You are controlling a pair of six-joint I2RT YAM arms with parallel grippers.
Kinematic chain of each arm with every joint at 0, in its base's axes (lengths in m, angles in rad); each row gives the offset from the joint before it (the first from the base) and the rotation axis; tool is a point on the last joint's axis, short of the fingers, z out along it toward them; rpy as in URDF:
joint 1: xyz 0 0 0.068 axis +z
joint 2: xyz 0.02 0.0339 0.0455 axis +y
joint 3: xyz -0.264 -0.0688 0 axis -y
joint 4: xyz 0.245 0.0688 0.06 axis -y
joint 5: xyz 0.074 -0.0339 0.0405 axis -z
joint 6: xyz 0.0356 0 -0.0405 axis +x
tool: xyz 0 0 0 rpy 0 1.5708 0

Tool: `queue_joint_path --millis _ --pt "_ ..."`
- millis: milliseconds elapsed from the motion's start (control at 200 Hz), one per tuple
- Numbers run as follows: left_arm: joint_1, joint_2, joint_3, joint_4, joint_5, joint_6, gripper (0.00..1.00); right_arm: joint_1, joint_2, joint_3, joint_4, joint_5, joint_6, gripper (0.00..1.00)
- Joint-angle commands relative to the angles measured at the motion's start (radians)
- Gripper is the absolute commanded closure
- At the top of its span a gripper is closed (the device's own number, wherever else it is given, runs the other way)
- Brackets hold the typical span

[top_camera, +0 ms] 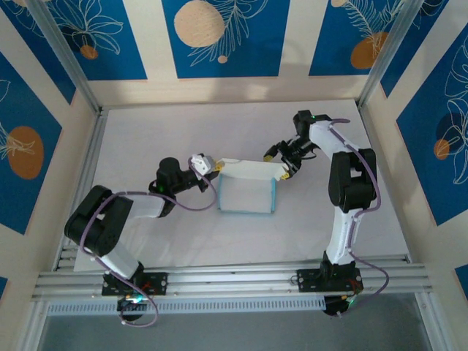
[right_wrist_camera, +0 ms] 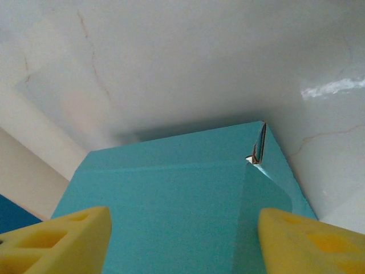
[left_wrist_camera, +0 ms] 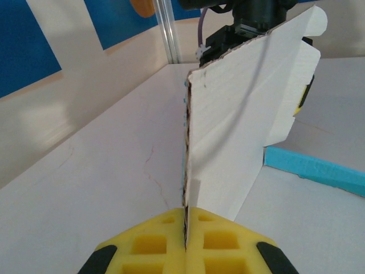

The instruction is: Fold the paper box

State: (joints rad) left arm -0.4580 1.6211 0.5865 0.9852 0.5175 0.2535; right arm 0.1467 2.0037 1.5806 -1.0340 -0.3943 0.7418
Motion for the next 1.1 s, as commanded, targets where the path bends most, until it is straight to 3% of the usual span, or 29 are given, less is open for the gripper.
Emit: queue_joint_path --millis 0,205,345,635,815,1005,1096 --pt "0.007 0.006 0.011 0.066 -0.002 -0.042 1.0 0.013 -0.065 -0.015 0.003 -0.07 0.047 0.31" --pt "0.002 0.016 0.005 0.107 0.006 -0.086 1.0 0.032 -0.064 -0.061 0.064 -0.13 0.131 0.32" --pt "-0.001 0.016 0.005 0.11 0.012 -0.103 1.0 0.052 -0.06 -0.047 0.073 -0.123 0.138 0.39" --pt "0.0 0.011 0.007 0.084 0.007 -0.132 0.97 0.041 -0.07 -0.112 0.133 -0.153 0.143 0.75" --pt "0.0 0.001 0.019 0.015 0.016 -0.147 0.92 0.04 -0.071 -0.12 0.143 -0.158 0.146 0.8" --pt "-0.001 -0.012 0.016 -0.035 0.027 -0.167 0.84 0.038 -0.068 -0.122 0.157 -0.158 0.149 0.95" --pt "0.0 -0.029 0.018 -0.074 0.023 -0.165 0.81 0.036 -0.066 -0.129 0.163 -0.162 0.153 0.96"
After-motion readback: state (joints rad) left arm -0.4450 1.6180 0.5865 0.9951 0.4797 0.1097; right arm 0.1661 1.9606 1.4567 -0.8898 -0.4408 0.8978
